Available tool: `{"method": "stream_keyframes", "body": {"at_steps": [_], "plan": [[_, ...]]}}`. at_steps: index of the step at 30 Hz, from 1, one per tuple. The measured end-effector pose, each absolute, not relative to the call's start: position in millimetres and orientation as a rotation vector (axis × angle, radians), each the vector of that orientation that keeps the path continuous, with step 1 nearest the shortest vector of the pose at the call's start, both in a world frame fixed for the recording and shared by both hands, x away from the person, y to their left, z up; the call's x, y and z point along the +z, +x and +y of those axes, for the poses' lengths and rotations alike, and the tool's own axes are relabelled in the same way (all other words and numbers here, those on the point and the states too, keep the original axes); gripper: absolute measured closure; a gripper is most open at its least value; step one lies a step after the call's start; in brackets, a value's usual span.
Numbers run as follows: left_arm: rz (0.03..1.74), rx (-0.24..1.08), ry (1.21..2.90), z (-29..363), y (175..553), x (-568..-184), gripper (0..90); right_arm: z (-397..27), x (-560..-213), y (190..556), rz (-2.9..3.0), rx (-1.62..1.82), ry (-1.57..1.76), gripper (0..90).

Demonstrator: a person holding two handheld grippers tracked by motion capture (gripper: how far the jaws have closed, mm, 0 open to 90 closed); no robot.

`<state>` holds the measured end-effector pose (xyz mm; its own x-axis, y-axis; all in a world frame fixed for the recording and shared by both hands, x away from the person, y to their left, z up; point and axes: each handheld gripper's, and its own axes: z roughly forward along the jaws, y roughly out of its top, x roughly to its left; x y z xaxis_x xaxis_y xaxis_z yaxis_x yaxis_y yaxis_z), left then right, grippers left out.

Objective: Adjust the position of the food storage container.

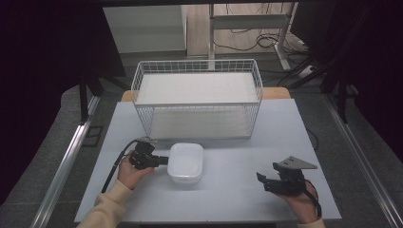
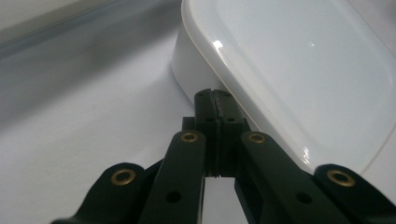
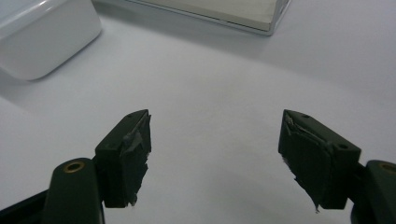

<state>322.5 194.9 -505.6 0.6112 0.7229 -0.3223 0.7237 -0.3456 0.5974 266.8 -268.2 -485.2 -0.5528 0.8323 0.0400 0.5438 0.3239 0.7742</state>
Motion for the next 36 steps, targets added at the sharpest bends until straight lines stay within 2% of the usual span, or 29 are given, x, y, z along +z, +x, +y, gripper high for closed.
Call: {"method": "stream_keyframes", "body": {"at_steps": [16,36], "plan": [[1.012,-0.063,2.154,149,307,-500,90.0,-269,-484,266,2.225,1.092,1.223,25.5],[1.086,-0.06,2.074,151,321,-507,90.0,-268,-485,266,2.23,1.089,1.218,25.5]]}}
